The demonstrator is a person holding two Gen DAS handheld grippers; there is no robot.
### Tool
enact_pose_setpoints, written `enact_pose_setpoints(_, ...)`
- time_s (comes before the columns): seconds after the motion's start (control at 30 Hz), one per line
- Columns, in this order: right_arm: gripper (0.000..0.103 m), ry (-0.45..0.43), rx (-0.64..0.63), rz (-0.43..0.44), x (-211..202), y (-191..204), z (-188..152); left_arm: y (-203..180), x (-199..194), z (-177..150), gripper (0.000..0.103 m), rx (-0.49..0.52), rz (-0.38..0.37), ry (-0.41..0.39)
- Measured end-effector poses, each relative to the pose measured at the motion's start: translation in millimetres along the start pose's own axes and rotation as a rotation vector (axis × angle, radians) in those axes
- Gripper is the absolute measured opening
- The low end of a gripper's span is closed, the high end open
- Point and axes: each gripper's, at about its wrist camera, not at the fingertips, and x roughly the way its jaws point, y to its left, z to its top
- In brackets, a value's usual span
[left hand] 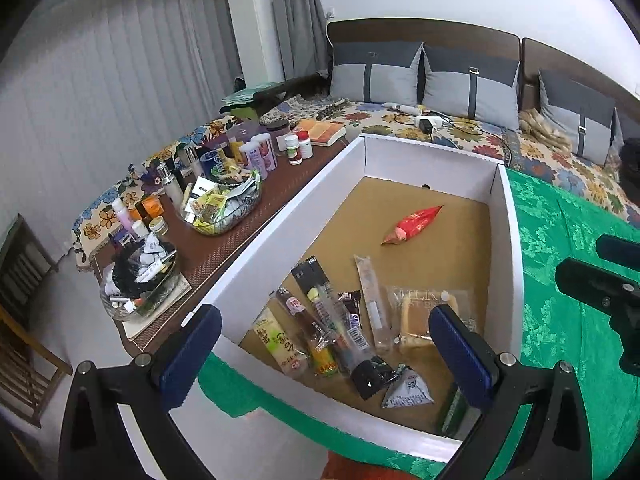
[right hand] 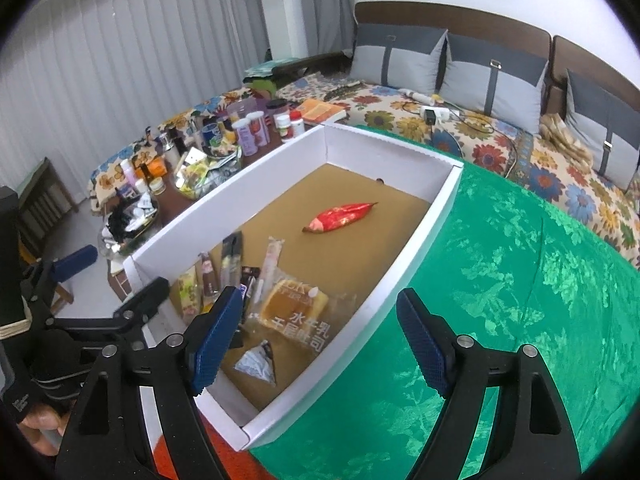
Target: Organize snacks
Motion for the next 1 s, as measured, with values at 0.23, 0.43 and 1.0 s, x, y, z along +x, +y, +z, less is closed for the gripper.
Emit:
enact_pose_setpoints(0.23,0.082,-0.003,-0.009,0.002,0.1,4.2,1.6,-1.1,2.3,-1.7,0.103,0.000,0.007,0.004)
enact_pose_setpoints(0.43,0.082,-0.002,-0.007,0.005,0.8,4.8,1.7,-0.7,5.9,-2.2,0.103,-0.011,0.004,0.017)
enact_pose_setpoints(1.0,0.082,-0.002,-0.021,0.012,6.7,7.7,-3.3,1.1,4.1,-3.6,0.103,-0.042,0.010,0.016)
